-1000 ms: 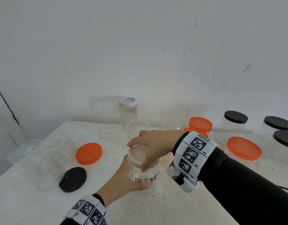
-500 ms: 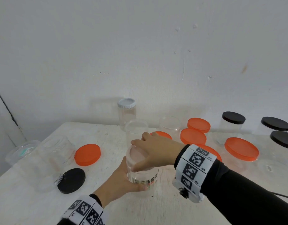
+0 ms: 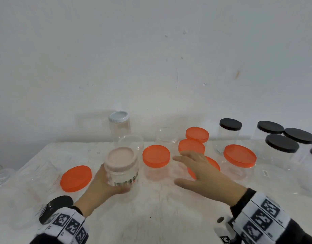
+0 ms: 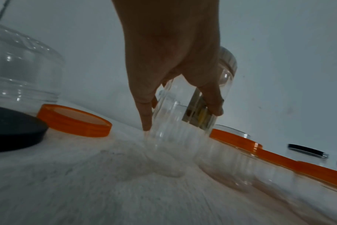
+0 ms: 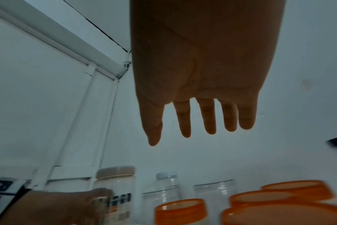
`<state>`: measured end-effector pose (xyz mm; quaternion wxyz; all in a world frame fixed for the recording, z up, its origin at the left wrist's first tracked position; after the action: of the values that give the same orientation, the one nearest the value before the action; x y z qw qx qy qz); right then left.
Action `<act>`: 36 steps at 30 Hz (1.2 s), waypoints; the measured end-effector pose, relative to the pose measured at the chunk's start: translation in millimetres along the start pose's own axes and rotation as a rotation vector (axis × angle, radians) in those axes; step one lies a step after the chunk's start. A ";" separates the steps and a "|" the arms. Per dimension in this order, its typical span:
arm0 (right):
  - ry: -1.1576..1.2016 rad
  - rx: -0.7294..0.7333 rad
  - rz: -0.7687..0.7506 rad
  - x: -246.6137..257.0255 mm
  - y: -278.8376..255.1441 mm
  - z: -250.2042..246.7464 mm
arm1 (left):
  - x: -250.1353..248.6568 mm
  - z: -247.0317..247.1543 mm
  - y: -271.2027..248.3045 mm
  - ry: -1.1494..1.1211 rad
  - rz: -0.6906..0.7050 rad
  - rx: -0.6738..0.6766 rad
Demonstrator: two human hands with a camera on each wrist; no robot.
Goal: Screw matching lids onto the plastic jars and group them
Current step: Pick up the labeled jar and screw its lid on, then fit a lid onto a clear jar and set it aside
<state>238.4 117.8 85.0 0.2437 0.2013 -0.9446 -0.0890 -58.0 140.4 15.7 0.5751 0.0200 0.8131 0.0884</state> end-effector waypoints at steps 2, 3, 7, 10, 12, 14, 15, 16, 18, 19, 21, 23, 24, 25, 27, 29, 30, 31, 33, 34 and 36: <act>-0.039 -0.049 0.101 -24.7 -13.6 -20.2 | -1.1 -12.3 14.5 -0.008 0.020 -0.067; -0.058 -0.079 0.155 -36.5 -20.3 -31.0 | 0.8 -17.7 22.2 -0.013 0.019 -0.094; -0.123 -0.249 0.359 -78.7 -43.9 -71.6 | 16.8 -32.4 50.1 0.049 -0.068 -0.280; -0.198 -0.311 0.493 -105.1 -57.7 -92.5 | 27.6 -34.9 67.4 0.070 -0.103 -0.346; -0.237 -0.303 0.567 -120.1 -65.9 -99.3 | 31.6 -34.8 74.2 0.092 -0.128 -0.364; -0.273 -0.248 0.631 -132.3 -73.0 -99.0 | 38.6 -34.3 77.8 0.117 -0.183 -0.410; -0.286 -0.212 0.658 -137.7 -75.9 -96.7 | 43.0 -34.3 78.8 0.137 -0.218 -0.435; -0.294 -0.178 0.682 -142.7 -78.4 -93.8 | 46.9 -34.3 78.8 0.160 -0.246 -0.454; -0.302 -0.123 0.722 -151.2 -82.4 -87.4 | 49.8 -33.9 76.6 0.217 -0.278 -0.467; -0.301 -0.101 0.737 -154.7 -83.7 -84.4 | 49.1 -33.7 75.2 0.246 -0.280 -0.471; -0.287 -0.074 0.759 -160.3 -85.3 -79.3 | 44.2 -32.1 70.4 0.284 -0.287 -0.499; -0.270 -0.059 0.769 -164.3 -86.1 -75.6 | 36.4 -26.9 61.3 0.219 -0.336 -0.545; -0.260 -0.051 0.773 -165.8 -86.5 -74.3 | 30.1 -20.6 54.3 0.135 -0.368 -0.543; -0.249 -0.042 0.778 -167.2 -87.3 -73.5 | 23.2 -10.8 46.7 0.044 -0.400 -0.500; -0.226 -0.023 0.785 -169.7 -89.0 -72.1 | 8.7 15.7 28.9 -0.053 -0.471 -0.352; -0.203 -0.008 0.784 -171.6 -90.4 -71.0 | -6.8 44.8 10.4 -0.014 -0.517 -0.237; -0.196 -0.001 0.779 -172.1 -90.9 -70.6 | -15.0 60.4 2.1 0.033 -0.516 -0.172; -0.193 0.002 0.774 -172.4 -91.4 -70.2 | -23.2 77.0 -5.5 0.078 -0.500 -0.088; -0.188 -0.008 0.766 -172.8 -92.5 -70.1 | -39.3 111.9 -19.2 0.158 -0.412 0.111; -0.184 -0.018 0.763 -172.8 -93.1 -70.4 | -46.8 129.7 -25.2 0.198 -0.344 0.206; -0.175 -0.035 0.751 -172.6 -94.9 -71.9 | -59.0 164.9 -35.2 0.289 -0.198 0.382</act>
<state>444.2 100.1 48.6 0.1813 -0.1712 -0.9681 -0.0264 119.2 117.7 11.6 0.4448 0.0359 0.8867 -0.1213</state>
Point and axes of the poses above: each hand's wrist, its own y-axis towards the middle knuckle, its own z-axis out of the palm, x = y × z, the point moved 2 cm from there along y, towards the middle knuckle, and after that the axes turned 9 degrees about -x, right-handed, at the moved point
